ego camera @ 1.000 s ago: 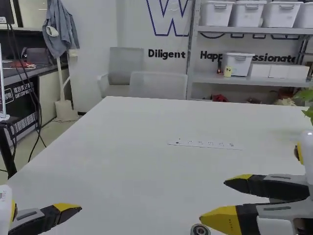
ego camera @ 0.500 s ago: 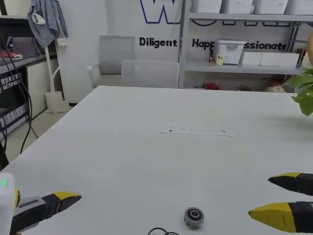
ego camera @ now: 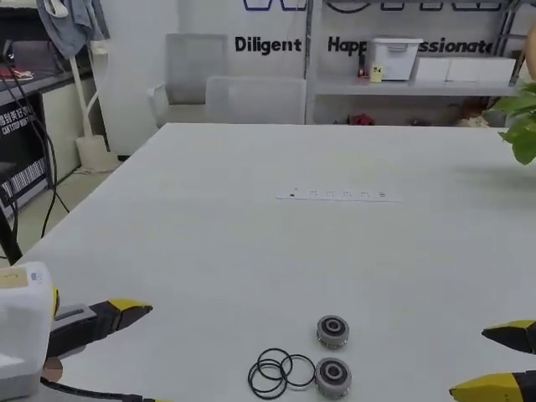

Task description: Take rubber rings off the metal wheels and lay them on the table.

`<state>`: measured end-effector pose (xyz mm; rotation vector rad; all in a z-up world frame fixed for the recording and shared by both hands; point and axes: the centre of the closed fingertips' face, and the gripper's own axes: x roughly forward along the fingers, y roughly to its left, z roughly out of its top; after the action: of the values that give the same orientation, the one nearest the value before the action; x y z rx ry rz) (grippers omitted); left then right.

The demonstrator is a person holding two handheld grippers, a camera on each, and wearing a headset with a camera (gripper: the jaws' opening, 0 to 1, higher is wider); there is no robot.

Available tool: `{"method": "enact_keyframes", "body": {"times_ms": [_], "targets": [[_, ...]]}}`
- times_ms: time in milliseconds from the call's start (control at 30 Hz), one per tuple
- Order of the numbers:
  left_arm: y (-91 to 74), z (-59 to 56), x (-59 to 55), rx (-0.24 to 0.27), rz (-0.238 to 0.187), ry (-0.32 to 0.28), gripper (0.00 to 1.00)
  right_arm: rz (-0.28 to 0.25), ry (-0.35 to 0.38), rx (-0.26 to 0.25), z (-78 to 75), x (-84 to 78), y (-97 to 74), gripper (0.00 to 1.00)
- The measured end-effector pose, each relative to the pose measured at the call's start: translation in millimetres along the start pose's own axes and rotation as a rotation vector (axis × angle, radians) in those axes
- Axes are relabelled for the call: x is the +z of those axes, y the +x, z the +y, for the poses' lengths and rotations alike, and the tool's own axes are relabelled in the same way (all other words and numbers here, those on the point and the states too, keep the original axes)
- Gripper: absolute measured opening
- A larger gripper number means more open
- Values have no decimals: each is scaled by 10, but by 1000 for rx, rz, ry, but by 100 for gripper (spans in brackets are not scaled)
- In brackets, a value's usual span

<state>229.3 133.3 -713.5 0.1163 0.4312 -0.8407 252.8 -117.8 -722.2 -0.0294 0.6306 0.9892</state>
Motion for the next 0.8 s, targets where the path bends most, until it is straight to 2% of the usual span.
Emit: {"method": "enact_keyframes", "body": {"times_ms": [333, 533, 800], "targets": [[34, -77, -108, -16, 30, -14, 96, 45, 51, 12, 90, -297, 55, 73], [71, -146, -201, -29, 61, -17, 96, 66, 60, 16, 126, -403, 76, 73], [76, -139, -232, -30, 85, -10, 96, 92, 60, 16, 127, -480, 74, 72]]}}
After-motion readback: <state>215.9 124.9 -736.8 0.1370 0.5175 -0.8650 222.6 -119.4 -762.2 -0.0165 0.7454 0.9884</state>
